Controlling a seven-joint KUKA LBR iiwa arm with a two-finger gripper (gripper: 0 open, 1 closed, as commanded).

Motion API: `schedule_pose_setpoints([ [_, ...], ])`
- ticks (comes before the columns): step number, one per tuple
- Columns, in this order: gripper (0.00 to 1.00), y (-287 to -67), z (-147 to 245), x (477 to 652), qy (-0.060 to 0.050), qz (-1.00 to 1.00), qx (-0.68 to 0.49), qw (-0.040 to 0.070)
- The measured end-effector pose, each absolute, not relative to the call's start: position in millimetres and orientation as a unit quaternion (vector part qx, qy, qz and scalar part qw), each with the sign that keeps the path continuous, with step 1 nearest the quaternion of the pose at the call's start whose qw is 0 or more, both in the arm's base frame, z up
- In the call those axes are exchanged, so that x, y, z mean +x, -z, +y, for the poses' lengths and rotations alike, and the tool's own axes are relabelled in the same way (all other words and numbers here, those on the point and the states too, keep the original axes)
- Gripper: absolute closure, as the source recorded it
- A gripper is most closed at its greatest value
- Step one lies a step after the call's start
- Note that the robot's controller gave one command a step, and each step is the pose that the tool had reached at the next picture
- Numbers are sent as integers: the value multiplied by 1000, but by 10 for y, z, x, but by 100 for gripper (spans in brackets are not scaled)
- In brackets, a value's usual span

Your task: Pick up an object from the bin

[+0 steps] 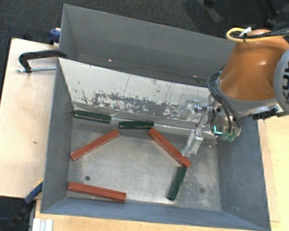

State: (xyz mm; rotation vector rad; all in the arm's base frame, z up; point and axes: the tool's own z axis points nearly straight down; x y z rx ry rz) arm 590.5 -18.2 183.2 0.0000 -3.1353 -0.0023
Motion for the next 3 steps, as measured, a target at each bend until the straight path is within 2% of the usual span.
schedule_pose_setpoints([
  [1, 0, -802, -273, 5726, 1, -997, -83, 4],
  [2, 100, -840, -271, 5749, 1, -997, -82, 0],
  [3, 100, -2818, -440, 5531, -1, -997, 71, -7],
])
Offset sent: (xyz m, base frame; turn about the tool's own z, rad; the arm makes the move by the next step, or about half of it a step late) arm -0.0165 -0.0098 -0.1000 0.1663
